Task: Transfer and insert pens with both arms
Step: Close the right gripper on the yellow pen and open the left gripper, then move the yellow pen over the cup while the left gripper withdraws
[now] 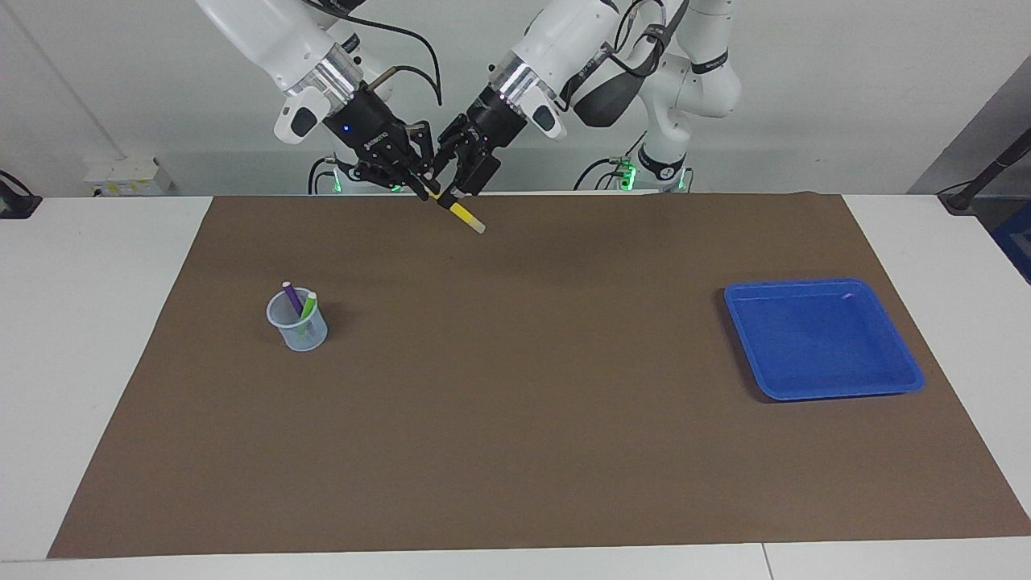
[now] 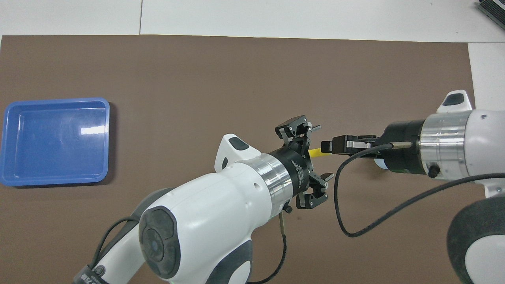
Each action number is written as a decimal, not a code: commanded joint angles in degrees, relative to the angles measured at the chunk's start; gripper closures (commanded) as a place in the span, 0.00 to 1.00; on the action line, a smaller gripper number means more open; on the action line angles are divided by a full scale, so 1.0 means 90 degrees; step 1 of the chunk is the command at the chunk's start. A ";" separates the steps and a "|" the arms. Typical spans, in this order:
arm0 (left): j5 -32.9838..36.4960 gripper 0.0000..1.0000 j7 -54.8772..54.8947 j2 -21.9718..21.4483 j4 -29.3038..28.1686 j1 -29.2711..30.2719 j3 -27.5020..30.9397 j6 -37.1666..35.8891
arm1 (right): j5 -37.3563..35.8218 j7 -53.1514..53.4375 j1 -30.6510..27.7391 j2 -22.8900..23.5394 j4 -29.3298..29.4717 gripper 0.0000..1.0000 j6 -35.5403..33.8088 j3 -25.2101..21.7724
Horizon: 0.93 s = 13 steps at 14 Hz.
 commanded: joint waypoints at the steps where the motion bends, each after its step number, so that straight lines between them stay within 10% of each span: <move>1: 0.0458 0.00 0.0158 -0.0134 0.0030 0.0191 0.0079 -0.0662 | -0.0359 -0.0023 -0.0023 -0.0019 -0.0029 1.00 -0.0023 0.0011; 13: 0.0469 0.00 0.4109 -0.0583 0.0099 0.2904 0.0089 -0.3396 | -0.2742 -0.0072 -0.0335 -0.0010 -0.0038 1.00 -0.0256 0.0001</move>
